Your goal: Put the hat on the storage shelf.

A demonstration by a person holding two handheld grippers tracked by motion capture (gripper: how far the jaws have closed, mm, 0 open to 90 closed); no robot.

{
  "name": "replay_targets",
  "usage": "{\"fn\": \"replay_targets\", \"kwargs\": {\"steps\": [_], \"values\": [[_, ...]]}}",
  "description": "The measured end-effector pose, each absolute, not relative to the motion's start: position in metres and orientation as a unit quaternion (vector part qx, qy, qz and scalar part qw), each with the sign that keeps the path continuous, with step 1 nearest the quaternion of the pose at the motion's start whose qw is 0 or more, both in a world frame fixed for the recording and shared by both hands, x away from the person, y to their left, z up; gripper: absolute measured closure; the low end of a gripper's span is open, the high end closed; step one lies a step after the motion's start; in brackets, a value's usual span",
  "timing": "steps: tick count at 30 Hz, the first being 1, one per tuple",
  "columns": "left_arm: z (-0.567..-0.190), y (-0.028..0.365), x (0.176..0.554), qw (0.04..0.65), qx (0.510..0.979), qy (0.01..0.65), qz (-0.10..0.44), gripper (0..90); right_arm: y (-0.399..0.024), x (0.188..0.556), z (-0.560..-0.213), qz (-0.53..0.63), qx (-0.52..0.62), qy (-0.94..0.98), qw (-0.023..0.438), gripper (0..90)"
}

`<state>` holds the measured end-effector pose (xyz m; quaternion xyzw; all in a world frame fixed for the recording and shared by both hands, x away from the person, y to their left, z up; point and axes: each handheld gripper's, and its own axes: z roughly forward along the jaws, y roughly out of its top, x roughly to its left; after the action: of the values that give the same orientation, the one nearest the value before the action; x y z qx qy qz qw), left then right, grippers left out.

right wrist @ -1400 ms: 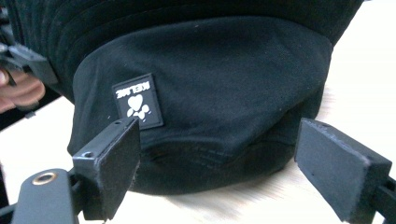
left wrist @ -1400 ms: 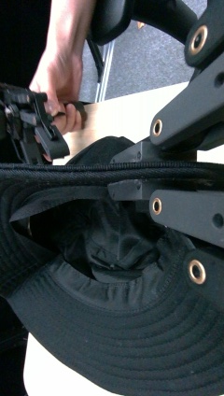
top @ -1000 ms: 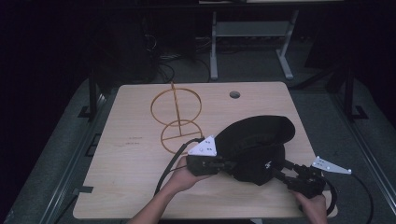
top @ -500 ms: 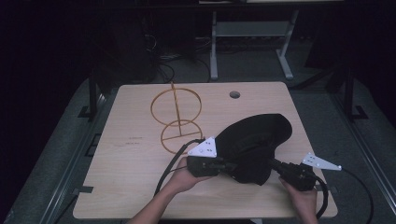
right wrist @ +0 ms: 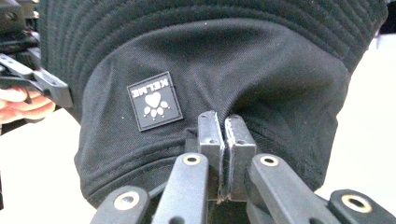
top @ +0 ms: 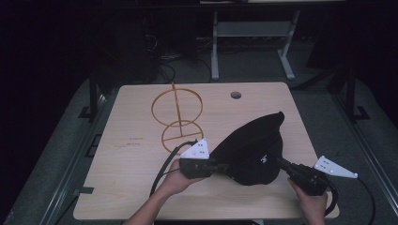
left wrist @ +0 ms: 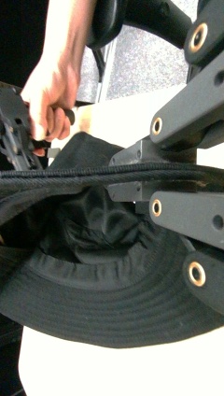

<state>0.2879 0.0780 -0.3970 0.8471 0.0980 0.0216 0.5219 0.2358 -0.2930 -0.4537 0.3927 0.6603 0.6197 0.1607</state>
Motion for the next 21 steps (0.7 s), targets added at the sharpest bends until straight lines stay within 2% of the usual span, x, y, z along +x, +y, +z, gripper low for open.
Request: {"fn": "replay_targets", "kwargs": {"steps": [9,15,17,21], "values": [[-0.398,0.083,0.285,0.506,0.856,0.101,0.040,79.9,-0.292,0.230,-0.434,0.624,0.369,0.664,0.182,87.7],[-0.396,0.086,0.284,0.499,0.858,0.105,0.054,71.3,-0.291,0.227,-0.419,0.627,0.355,0.666,0.195,87.7],[-0.395,0.091,0.283,0.497,0.860,0.107,0.056,65.7,-0.291,0.225,-0.410,0.628,0.347,0.667,0.201,87.8],[-0.395,0.094,0.281,0.494,0.861,0.108,0.058,62.9,-0.291,0.225,-0.402,0.626,0.345,0.669,0.206,87.7]]}}
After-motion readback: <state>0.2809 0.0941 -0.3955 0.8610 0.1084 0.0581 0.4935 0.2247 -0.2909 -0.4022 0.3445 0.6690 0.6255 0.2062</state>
